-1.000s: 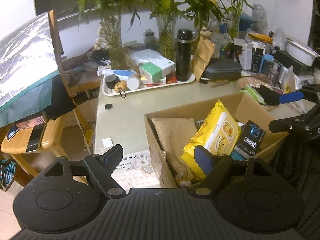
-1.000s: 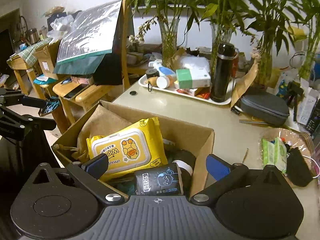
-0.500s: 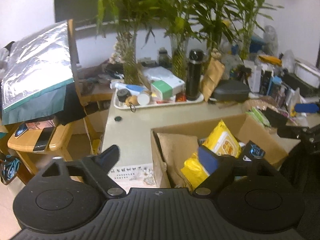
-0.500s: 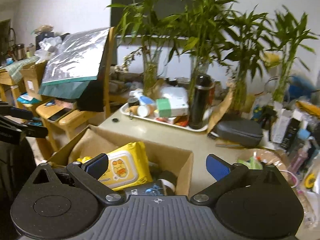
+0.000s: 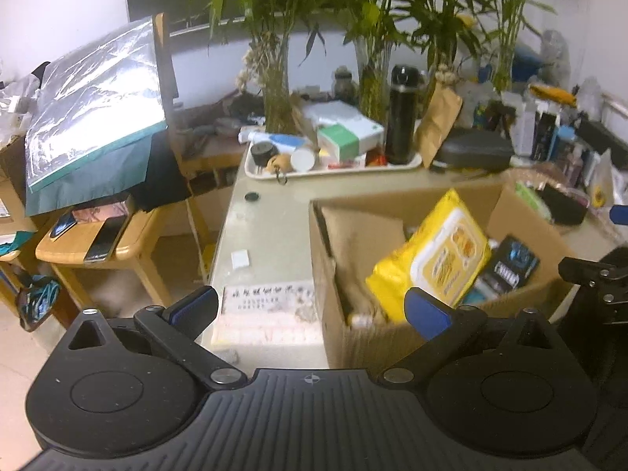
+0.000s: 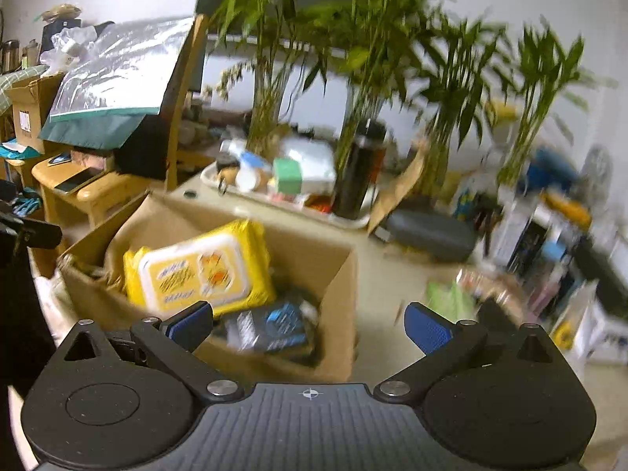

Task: Organize soft objects

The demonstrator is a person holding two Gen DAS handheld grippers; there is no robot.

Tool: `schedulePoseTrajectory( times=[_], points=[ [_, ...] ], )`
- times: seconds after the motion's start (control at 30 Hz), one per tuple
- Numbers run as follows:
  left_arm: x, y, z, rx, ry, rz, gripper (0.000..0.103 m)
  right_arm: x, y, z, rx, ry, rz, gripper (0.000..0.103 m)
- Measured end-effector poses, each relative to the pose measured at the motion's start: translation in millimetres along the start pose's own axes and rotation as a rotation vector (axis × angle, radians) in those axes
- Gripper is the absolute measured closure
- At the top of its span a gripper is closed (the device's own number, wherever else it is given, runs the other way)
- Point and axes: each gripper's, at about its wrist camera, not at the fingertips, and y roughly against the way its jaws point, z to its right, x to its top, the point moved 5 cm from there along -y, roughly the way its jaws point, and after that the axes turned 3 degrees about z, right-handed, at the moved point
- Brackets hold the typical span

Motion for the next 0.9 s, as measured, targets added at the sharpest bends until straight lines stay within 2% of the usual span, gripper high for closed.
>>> schedulePoseTrajectory(
  times=[0.13, 0.3, 0.57, 0.9],
  points=[
    [-12, -2, 2, -0.014, 0.025, -0.042, 0.000, -18, -8, -2, 0.025, -0.076, -0.120, 0.000],
    [-25, -6, 6, -0.034, 0.060, -0.090, 0.000, -37, -12, -4, 0.017, -0.137, -0.193, 0.000],
    [-33, -13, 16, -0.039, 0.049, -0.134, 0.000, -54, -15, -4, 0.017, -0.171, -0.249, 0.000],
    [-35, -16, 24, -0.071, 0.048, -0.151, 0.000, -52, -16, -5, 0.015, -0.155, -0.249, 0.000]
  ],
)
